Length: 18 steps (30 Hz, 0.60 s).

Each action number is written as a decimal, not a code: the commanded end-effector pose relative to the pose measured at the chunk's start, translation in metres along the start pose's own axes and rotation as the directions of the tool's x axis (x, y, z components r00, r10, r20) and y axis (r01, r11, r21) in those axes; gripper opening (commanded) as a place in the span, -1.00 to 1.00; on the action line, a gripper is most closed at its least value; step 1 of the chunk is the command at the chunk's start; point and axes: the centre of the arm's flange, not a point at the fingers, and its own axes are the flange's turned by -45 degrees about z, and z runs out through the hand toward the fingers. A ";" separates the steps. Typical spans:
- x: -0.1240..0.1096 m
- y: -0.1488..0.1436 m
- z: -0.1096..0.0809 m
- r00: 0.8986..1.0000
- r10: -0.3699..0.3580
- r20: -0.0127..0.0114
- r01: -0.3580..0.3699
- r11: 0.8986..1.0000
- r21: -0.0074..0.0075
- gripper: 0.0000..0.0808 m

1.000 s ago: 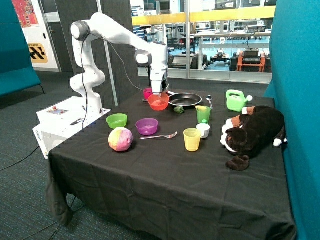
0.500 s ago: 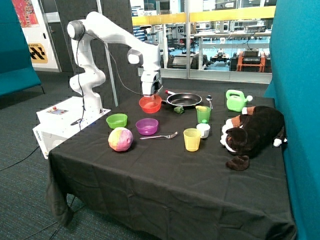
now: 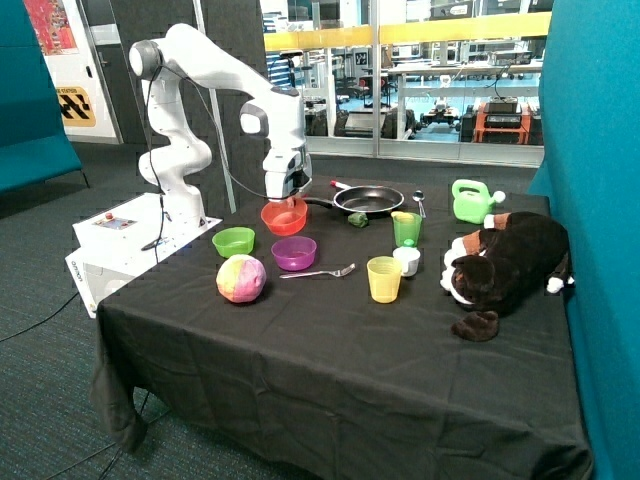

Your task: Stack the bowls

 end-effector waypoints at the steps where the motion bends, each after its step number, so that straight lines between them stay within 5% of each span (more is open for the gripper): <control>1: -0.008 0.017 0.010 1.000 0.015 -0.002 -0.015 1.000 -0.002 -1.00; 18: 0.004 0.025 0.027 1.000 -0.005 -0.002 0.005 1.000 -0.002 -1.00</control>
